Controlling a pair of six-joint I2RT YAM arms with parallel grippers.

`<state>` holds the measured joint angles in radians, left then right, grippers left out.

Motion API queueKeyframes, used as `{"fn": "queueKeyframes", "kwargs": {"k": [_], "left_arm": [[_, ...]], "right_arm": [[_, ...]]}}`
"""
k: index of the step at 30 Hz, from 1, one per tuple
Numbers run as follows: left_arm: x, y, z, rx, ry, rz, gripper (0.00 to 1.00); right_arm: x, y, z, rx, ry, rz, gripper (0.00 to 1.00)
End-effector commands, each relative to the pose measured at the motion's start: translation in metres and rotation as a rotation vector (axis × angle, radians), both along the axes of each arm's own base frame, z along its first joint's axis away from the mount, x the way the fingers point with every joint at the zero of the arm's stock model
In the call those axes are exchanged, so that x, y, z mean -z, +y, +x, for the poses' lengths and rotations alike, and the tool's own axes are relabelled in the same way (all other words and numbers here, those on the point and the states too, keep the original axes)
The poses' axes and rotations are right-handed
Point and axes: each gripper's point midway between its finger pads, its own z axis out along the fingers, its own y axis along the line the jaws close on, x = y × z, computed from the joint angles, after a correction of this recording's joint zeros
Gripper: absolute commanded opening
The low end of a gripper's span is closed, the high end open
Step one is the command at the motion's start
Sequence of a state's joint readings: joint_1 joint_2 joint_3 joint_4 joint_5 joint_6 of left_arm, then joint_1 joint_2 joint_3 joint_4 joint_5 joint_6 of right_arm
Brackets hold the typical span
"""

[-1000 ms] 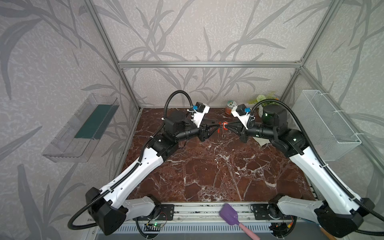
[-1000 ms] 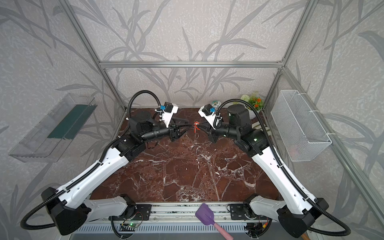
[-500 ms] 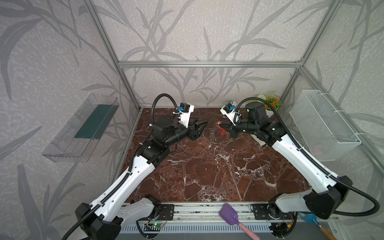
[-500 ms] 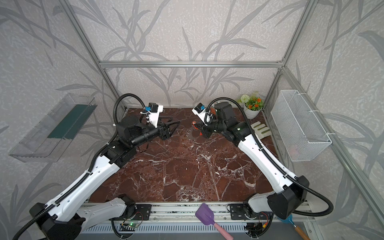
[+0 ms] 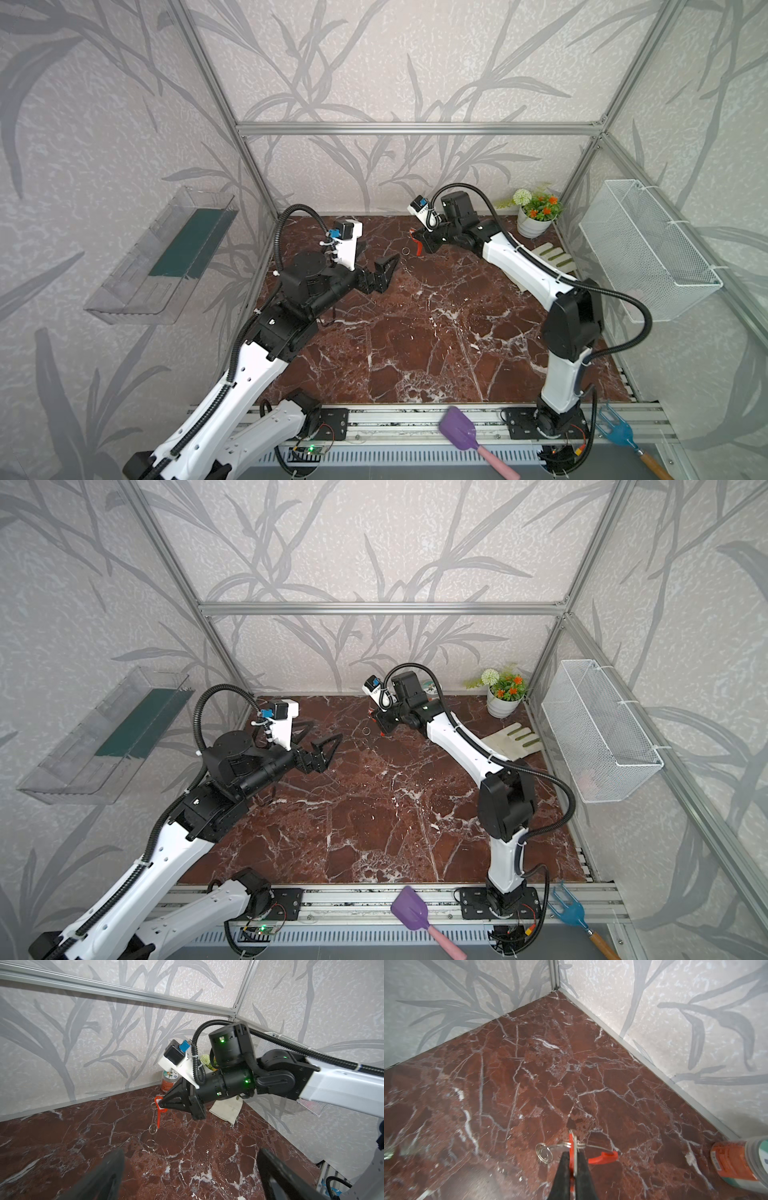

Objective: Put the keys on the keyring
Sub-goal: 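Release the keyring with the left gripper while the right gripper lowers it to the table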

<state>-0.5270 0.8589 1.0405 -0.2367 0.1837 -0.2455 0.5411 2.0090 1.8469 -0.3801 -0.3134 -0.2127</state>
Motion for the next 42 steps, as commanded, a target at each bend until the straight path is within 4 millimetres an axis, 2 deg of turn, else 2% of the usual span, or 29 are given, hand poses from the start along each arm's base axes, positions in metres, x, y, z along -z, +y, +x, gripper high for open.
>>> {"fn": "queueKeyframes", "kwargs": {"k": [1, 6, 10, 18, 22, 30, 35, 42], "left_arm": [[0.008, 0.014, -0.005, -0.051, 0.03, 0.014, 0.99], [0.007, 0.023, -0.015, -0.065, 0.034, 0.022, 0.99], [0.009, 0.026, -0.02, -0.067, 0.041, 0.03, 0.99], [0.013, 0.026, -0.023, -0.058, 0.041, 0.027, 0.99], [0.014, 0.022, -0.022, -0.044, 0.044, 0.02, 0.99], [0.014, 0.018, -0.021, -0.026, 0.045, 0.01, 0.99], [0.015, 0.018, -0.022, -0.024, 0.047, 0.003, 0.99], [0.017, 0.016, -0.021, -0.016, 0.052, -0.004, 0.99]], "right_arm": [[-0.005, 0.009, 0.027, 0.038, -0.041, 0.028, 0.0], [0.021, 0.021, 0.044, 0.055, 0.009, 0.047, 0.0], [0.043, 0.018, 0.04, 0.061, 0.053, 0.013, 0.0], [0.073, -0.015, 0.016, 0.104, 0.099, -0.118, 0.0], [0.083, -0.033, 0.005, 0.126, 0.123, -0.157, 0.0], [0.094, -0.067, -0.003, 0.185, 0.156, -0.212, 0.0], [0.104, -0.082, -0.009, 0.206, 0.177, -0.25, 0.0], [0.119, -0.093, -0.028, 0.208, 0.25, -0.29, 0.0]]}}
